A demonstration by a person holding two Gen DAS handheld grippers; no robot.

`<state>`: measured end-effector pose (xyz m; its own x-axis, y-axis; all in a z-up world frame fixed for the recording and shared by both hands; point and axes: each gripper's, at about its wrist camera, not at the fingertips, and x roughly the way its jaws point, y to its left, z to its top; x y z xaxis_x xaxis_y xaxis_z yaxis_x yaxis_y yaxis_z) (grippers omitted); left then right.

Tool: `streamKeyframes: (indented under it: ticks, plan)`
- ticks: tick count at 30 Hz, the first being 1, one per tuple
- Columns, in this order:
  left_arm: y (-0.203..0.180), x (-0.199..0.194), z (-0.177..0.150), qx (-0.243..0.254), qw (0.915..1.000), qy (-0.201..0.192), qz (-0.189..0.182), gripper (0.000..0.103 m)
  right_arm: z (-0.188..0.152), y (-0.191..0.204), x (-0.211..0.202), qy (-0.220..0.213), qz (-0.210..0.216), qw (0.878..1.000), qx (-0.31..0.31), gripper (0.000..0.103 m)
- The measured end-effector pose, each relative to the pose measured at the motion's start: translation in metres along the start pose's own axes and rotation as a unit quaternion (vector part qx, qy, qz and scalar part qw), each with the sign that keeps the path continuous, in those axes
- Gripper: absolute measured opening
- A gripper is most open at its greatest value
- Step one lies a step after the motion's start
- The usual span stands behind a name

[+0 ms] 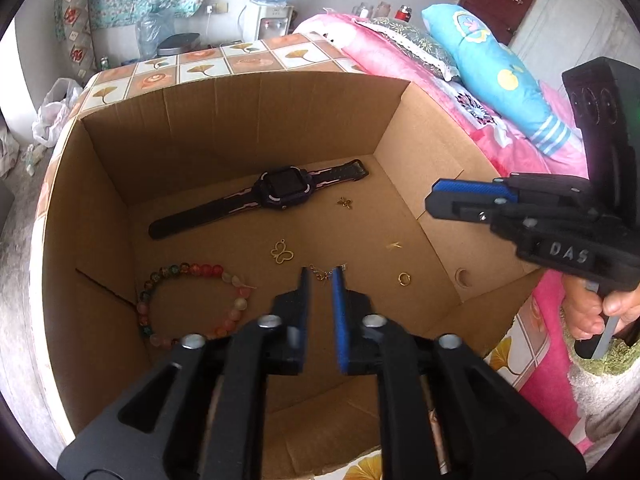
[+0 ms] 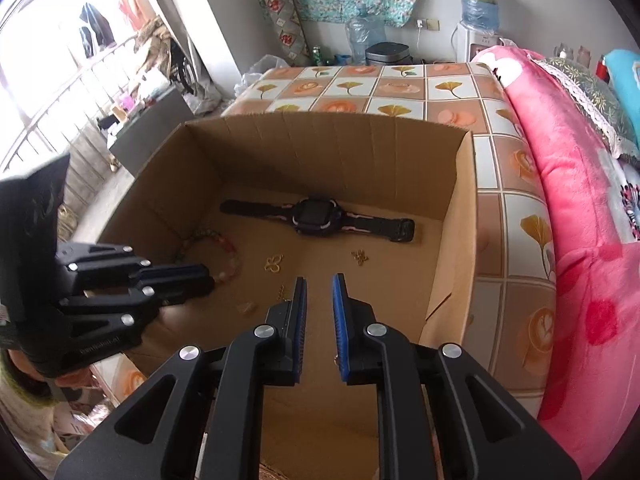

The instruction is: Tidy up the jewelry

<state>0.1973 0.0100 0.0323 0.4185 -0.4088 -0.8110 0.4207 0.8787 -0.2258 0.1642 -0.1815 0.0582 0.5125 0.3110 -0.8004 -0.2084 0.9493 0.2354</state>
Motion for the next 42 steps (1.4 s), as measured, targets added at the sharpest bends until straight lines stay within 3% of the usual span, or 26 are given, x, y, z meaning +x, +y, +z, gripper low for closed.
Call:
streamKeyframes:
  ticks: [18, 22, 27, 30, 33, 37, 42]
  plan:
    - [-0.005, -0.047, -0.01, -0.008, 0.998, -0.063, 0.003, 0.027, 0.003, -0.012, -0.062, -0.083, 0.038, 0.995, 0.039, 0.028]
    - [-0.008, -0.078, -0.026, -0.004, 0.9946, -0.103, -0.007, 0.031, -0.02, -0.008, -0.098, -0.127, 0.057, 0.989, 0.042, 0.028]
    - [-0.014, -0.113, -0.064, 0.014, 0.9896, -0.142, -0.018, 0.05, -0.072, -0.006, -0.134, -0.162, 0.107, 0.98, 0.046, 0.029]
    - [-0.019, -0.121, -0.091, 0.028, 0.9895, -0.139, -0.024, 0.07, -0.107, 0.002, -0.134, -0.143, 0.121, 0.982, 0.038, 0.03]
    - [-0.025, -0.115, -0.115, 0.031, 0.9924, -0.115, -0.031, 0.081, -0.132, 0.007, -0.112, -0.102, 0.12, 0.986, 0.053, 0.033]
    - [-0.033, -0.083, -0.138, 0.024, 0.9976, -0.064, 0.003, 0.082, -0.154, 0.011, -0.058, -0.035, 0.083, 0.993, 0.078, 0.033]
    - [-0.034, -0.04, -0.154, 0.003, 0.9986, -0.006, 0.053, 0.082, -0.156, 0.016, -0.015, -0.001, 0.019, 0.998, 0.067, 0.024]
